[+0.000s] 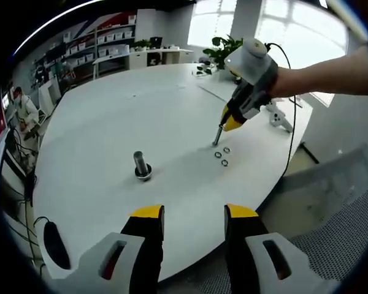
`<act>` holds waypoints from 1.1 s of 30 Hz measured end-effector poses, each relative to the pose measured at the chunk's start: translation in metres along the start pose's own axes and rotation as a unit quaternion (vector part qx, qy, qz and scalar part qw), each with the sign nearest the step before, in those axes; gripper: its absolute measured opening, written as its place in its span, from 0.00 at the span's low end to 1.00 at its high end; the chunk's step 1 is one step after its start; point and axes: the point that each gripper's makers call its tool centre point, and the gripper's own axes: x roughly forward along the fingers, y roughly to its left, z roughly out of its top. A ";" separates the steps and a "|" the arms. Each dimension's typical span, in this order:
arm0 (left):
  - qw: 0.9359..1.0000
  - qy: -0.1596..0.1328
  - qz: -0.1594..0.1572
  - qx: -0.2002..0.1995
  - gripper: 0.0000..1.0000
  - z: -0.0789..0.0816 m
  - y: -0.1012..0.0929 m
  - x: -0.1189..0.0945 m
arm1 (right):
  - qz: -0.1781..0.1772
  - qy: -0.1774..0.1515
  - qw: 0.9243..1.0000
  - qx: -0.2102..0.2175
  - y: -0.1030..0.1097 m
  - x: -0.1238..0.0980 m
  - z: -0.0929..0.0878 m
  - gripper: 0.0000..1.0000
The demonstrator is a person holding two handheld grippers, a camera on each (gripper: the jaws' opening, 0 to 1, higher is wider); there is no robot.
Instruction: Place the washer onto the threaded stud by aligning its center hole with the stud, sliding it down to the base, and recovering from edge contact or off-axis alignment until the washer reaches the visible bottom stop.
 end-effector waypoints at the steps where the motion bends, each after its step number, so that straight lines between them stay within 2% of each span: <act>1: 1.000 0.001 0.000 0.000 0.37 0.000 0.000 0.000 | 0.000 0.001 1.000 -0.001 0.001 0.000 0.000 0.13; 10: 1.000 0.003 -0.002 0.001 0.37 -0.001 -0.001 0.001 | 0.001 0.012 1.000 -0.009 0.000 0.008 -0.003 0.13; 33: 1.000 0.008 -0.006 0.003 0.37 -0.004 -0.002 0.002 | 0.015 0.040 0.999 0.011 0.001 0.038 -0.014 0.14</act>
